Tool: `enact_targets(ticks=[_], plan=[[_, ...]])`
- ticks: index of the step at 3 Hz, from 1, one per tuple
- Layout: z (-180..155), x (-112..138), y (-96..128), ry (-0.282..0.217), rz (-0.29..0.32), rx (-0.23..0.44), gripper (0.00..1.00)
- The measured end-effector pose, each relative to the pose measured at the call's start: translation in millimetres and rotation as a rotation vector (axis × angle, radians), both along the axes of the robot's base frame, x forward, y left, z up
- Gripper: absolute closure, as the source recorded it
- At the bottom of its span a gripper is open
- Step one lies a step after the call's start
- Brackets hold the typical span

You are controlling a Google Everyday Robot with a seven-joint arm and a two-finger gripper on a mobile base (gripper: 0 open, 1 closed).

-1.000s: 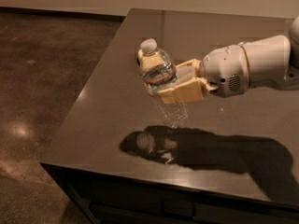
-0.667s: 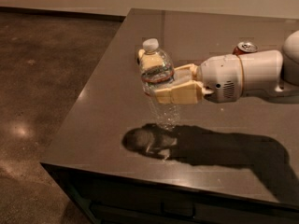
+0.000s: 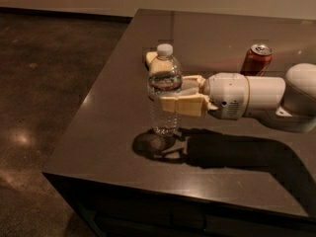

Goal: Place water bottle upright

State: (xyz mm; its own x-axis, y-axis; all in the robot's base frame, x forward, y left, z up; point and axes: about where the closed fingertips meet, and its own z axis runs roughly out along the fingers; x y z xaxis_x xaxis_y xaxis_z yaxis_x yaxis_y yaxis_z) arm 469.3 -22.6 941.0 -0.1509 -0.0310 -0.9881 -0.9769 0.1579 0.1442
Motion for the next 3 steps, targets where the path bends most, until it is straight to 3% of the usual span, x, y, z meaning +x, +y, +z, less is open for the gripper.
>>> enact_targets(ticks=[1,3], plan=[[-4.3,0.5,2.3,-0.048,-0.006,0.051,1.0],[-9.8,-2.7,5.8,-0.154,0.008,0.061,0.58]])
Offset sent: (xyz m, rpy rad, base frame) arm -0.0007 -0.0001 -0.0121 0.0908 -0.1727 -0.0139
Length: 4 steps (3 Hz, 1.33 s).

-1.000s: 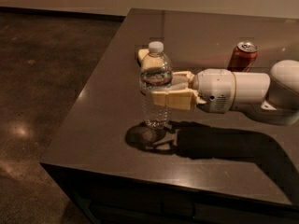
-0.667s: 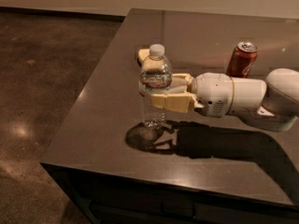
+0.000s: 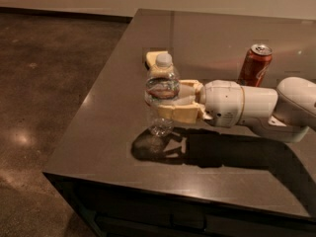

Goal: Place water bottle upright

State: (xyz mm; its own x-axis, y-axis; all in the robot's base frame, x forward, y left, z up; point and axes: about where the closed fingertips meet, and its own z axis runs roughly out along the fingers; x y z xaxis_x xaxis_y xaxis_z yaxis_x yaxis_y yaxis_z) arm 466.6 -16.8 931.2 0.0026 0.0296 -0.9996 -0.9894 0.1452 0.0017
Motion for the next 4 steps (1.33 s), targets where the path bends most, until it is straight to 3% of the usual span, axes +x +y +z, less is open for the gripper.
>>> enact_targets(ticks=[2,3,4], plan=[[-9.4,-0.4,3.0,-0.022,0.026,-0.041,0.12],[-13.1,0.1,3.2,-0.018,0.038,-0.06,0.0],[-13.1,0.1,3.3,-0.018,0.039,-0.06,0.0]])
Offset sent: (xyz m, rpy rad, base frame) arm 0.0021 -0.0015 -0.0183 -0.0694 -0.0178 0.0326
